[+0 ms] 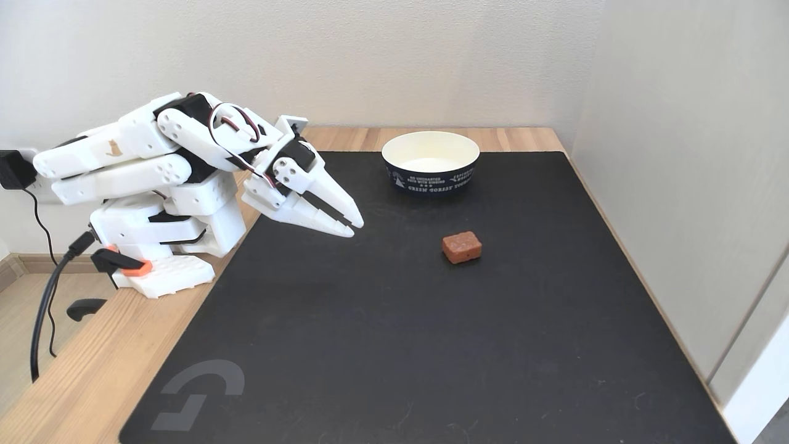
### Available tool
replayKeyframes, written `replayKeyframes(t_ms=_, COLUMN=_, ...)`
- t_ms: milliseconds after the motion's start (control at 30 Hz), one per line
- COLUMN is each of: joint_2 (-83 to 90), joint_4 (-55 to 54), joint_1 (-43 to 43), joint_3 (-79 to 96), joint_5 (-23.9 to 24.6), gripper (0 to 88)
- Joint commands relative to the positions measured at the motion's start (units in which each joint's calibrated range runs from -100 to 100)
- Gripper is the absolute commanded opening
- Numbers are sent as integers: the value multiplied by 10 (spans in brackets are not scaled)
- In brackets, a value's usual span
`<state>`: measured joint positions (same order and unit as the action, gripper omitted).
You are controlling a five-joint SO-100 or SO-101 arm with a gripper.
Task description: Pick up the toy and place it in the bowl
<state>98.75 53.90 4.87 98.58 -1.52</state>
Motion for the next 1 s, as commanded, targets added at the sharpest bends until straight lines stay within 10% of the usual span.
replayKeyframes(t_ms=0, joint_2=7, joint_4=-2, joint_1=-6, joint_3=8, joint_5=-1, gripper=34)
replayKeyframes(t_ms=833, joint_2=8, joint_4=-2, joint_1=-6, joint_3=9, joint_5=1, gripper=37)
replayKeyframes(t_ms=967, joint_2=8, joint_4=-2, joint_1=-8, joint_3=9, joint_5=-2, gripper=170)
